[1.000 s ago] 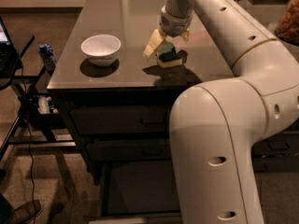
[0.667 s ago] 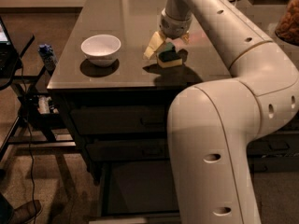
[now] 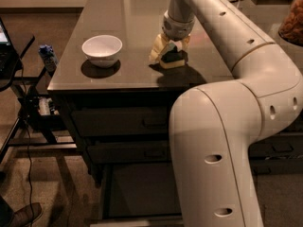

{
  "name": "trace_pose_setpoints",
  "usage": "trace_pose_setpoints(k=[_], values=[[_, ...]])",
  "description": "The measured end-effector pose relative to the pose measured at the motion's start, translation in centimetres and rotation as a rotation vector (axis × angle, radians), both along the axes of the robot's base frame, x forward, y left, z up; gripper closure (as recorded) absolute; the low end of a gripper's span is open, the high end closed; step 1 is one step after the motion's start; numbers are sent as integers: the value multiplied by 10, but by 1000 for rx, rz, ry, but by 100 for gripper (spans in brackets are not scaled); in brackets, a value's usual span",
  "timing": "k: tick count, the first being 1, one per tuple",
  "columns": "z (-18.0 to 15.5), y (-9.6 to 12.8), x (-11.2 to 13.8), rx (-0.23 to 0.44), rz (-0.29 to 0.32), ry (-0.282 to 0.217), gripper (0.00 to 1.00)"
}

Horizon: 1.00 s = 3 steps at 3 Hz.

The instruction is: Place sponge into bottom drawer

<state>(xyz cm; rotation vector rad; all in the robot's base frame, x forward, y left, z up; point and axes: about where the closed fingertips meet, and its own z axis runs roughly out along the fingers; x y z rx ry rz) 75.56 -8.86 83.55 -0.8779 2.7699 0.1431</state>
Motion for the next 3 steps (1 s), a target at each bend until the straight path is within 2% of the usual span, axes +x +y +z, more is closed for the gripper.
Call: trace_pose_setpoints(k=[3], values=[[0,0,0,0,0,0,89]])
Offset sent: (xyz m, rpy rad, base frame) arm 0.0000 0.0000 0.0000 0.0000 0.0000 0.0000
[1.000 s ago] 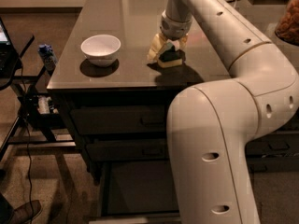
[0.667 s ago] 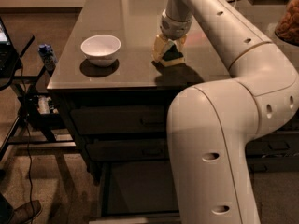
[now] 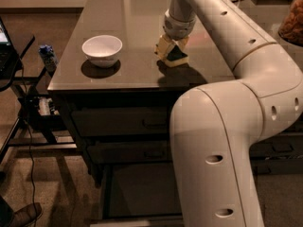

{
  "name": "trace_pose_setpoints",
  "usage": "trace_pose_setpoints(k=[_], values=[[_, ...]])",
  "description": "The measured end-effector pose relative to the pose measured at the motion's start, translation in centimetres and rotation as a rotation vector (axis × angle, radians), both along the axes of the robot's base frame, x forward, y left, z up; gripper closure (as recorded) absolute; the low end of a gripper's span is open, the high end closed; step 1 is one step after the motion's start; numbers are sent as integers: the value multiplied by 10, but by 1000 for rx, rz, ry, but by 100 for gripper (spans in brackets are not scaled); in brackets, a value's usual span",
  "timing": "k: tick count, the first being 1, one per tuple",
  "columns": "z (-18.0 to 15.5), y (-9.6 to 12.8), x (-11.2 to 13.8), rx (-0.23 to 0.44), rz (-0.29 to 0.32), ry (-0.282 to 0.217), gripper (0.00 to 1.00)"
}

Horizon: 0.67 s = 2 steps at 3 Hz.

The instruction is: Place sponge into bottom drawer

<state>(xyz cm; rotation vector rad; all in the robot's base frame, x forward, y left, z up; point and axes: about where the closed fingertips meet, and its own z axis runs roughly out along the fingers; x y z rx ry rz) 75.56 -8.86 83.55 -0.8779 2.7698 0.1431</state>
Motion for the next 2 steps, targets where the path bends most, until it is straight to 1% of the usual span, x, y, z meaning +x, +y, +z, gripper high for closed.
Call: trace_pose_setpoints(k=[1,2], values=[[0,0,0,0,0,0,100],[2,0,0,0,0,0,100]])
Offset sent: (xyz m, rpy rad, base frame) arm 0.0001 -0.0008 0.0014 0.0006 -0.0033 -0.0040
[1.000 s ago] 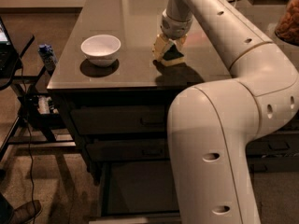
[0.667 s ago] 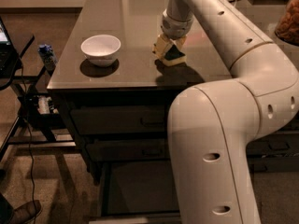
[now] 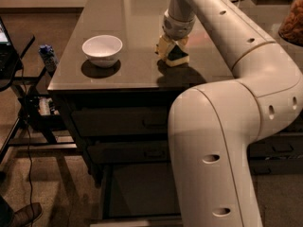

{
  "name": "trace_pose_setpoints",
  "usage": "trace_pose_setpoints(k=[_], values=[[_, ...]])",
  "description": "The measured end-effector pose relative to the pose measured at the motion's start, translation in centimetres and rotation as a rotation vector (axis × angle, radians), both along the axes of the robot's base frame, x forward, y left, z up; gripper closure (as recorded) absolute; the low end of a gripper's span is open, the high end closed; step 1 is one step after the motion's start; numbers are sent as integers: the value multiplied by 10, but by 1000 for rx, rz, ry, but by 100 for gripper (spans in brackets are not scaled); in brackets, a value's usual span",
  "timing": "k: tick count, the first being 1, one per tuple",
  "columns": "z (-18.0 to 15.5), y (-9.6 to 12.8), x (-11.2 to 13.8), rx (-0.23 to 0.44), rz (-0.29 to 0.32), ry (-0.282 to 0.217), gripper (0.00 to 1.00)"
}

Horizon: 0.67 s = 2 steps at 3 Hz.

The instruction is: Place sponge into bottom drawer

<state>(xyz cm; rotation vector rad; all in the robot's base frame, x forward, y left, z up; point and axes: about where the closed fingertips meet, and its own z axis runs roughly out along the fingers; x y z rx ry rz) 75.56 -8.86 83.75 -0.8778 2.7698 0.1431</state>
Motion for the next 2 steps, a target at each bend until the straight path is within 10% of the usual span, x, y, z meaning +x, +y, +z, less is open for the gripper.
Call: trace_pose_setpoints(k=[2], values=[[11,-14,-16,2,-17,-29,100]])
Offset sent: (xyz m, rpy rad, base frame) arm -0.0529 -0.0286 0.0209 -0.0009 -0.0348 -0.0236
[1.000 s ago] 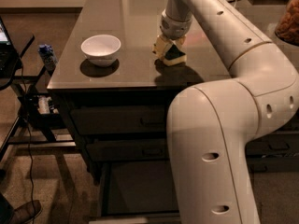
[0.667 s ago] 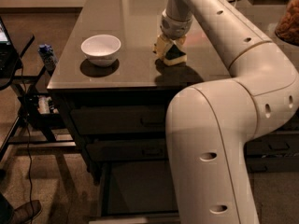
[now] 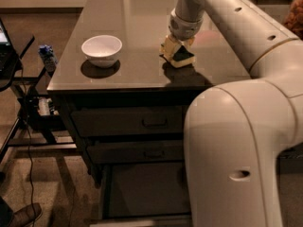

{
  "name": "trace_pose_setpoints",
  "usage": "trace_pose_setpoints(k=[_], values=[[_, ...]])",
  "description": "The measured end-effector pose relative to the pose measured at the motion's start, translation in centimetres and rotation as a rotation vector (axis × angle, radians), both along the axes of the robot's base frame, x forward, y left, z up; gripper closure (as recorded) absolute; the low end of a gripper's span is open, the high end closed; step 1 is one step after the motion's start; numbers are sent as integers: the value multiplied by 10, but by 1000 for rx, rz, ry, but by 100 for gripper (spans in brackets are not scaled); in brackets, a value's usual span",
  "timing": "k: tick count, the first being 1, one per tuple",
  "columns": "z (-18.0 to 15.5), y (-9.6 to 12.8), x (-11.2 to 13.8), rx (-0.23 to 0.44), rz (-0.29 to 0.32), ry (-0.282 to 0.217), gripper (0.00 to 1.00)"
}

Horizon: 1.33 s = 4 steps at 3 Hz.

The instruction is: Place sponge into bottom drawer

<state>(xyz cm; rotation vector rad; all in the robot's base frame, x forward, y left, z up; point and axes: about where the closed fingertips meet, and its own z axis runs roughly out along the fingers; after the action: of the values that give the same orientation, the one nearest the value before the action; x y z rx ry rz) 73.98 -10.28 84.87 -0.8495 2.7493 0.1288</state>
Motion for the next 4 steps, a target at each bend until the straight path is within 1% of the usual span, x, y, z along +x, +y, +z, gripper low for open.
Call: trace_pose_setpoints(k=[1,2,3,4], values=[[9,-15,-54,30,20,-11,100],[9,-15,-54,30,20,-11,100],[11,-11,-66,25,28,5,100],[12,-9,-98,37,28,37,100]])
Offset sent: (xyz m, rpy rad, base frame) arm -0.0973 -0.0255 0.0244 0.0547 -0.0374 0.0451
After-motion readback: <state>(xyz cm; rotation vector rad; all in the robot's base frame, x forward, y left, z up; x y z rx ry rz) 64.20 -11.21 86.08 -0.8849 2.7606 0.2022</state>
